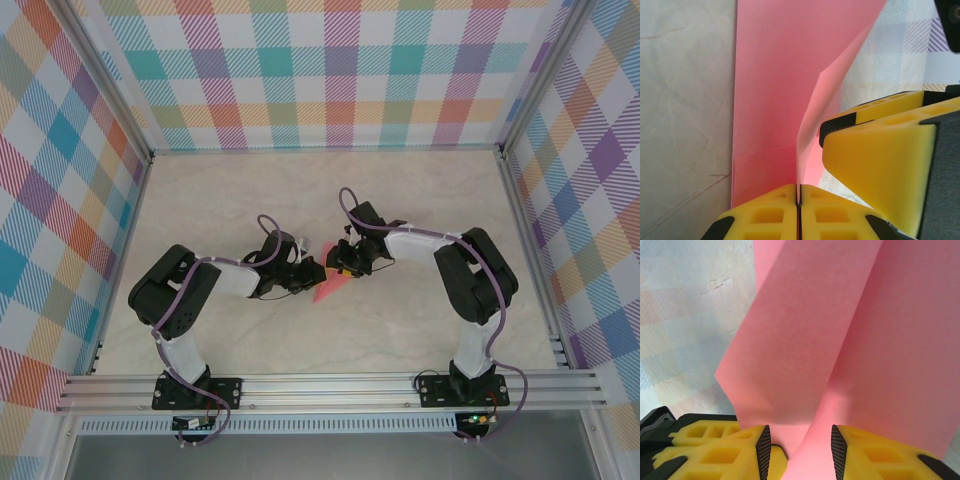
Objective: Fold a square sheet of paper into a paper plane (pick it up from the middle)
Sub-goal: Fourth fold the wing at the center of the table.
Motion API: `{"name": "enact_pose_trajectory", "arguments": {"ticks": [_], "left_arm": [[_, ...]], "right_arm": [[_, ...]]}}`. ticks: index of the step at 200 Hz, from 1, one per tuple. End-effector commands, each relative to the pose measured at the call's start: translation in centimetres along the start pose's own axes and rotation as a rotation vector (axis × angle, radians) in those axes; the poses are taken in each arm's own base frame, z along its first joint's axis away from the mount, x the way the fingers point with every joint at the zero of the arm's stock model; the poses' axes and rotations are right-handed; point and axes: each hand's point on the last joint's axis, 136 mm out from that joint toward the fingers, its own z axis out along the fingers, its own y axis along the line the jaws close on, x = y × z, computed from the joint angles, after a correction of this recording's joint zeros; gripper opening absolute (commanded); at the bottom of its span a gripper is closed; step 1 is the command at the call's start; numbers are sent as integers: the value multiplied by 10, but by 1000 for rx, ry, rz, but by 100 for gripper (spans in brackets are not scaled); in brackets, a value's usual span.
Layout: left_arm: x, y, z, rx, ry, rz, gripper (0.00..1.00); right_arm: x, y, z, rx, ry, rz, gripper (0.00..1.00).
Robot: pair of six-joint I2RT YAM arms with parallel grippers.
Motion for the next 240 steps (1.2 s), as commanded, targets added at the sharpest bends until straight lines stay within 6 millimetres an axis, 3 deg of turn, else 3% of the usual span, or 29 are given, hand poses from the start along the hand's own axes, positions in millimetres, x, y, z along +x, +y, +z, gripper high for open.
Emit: {"name": "enact_pose_trajectory", "arguments": {"ticks": [1,53,114,144,174,240], "left_arm": [[-2,2,-1,20,-3,-12,8],[-1,1,-2,30,0,-22,16],[2,-3,-25,17,-27,-18,30],[1,0,-37,-29,-65,-1,30],[-2,-15,-43,20,-86,22,30],[9,-22,-30,42,-30,47,28]], "right_arm": [[-2,-6,7,27,17,13,39],[0,-19,17,80,45,51,39],[0,-32,20,149,59,86,41],[1,-36,22,173,66,98,42],[1,-42,24,205,73,119,43],[4,-54,24,275,85,173,43]]}}
